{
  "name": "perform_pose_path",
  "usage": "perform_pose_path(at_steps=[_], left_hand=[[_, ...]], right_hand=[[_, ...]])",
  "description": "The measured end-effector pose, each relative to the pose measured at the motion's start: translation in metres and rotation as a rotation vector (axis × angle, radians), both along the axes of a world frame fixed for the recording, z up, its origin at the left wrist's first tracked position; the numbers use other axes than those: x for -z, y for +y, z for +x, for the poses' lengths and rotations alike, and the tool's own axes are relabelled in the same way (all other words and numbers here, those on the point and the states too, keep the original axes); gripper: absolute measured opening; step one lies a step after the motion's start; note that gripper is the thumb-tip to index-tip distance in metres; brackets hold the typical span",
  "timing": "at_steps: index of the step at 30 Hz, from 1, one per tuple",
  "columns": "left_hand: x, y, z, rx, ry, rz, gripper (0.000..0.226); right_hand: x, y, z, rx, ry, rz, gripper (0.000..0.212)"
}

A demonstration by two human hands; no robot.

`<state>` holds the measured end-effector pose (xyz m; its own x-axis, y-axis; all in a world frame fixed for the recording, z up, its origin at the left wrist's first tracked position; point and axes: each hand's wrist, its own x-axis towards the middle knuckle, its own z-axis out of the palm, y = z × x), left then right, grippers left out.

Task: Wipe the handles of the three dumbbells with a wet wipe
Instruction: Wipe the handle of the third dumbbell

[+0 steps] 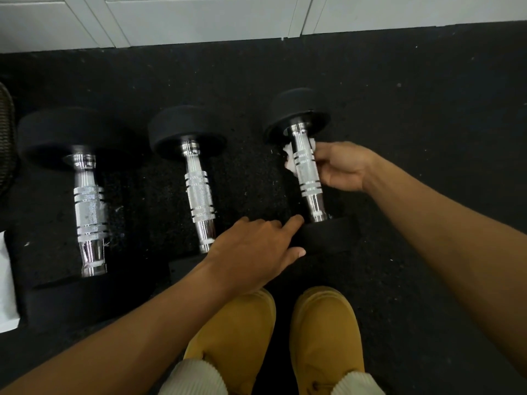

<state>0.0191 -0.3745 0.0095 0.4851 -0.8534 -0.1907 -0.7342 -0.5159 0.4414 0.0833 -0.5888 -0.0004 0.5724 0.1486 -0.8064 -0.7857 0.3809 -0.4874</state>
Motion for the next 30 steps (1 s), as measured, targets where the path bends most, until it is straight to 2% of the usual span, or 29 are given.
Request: perform_pose_path(at_steps=[3,6,9,11,17,20,22,25,30], left_hand=[[0.001,0.001,0.001,0.001,-0.012,0.005,0.052],[0.002,0.0,0.0,0.002,-0.02,0.003,0.055],[0.003,0.001,0.0,0.004,-0.031,-0.002,0.055],[0.004,0.001,0.0,-0.006,-0.028,-0.007,0.053],[0.001,0.0,0.0,-0.007,-0.007,0.003,0.053],[0.001,0.001,0.001,-0.006,-0.006,0.007,0.053],[0.001,0.0,0.0,-0.008,-0.002,0.002,0.053],[0.002,0.001,0.0,-0.012,-0.001,-0.012,0.051],[0.003,0.0,0.0,-0.007,-0.021,-0.015,0.052]], right_hand=[[0.003,-0.01,-0.026,-0.216,0.051,0.045,0.036],[0.005,-0.015,-0.039,-0.399,0.086,-0.018,0.032],[0.003,-0.015,-0.033,-0.435,0.129,-0.019,0.03],[0.003,-0.011,-0.026,-0.345,0.135,0.009,0.032],[-0.002,0.0,0.011,0.151,0.04,0.031,0.035],[-0.002,0.004,0.016,0.215,0.037,-0.021,0.034],[-0.003,0.007,0.006,0.167,0.005,-0.031,0.032],[-0.004,0.003,-0.022,-0.038,-0.007,-0.048,0.035],[-0.005,-0.009,-0.04,-0.39,0.091,-0.123,0.037]])
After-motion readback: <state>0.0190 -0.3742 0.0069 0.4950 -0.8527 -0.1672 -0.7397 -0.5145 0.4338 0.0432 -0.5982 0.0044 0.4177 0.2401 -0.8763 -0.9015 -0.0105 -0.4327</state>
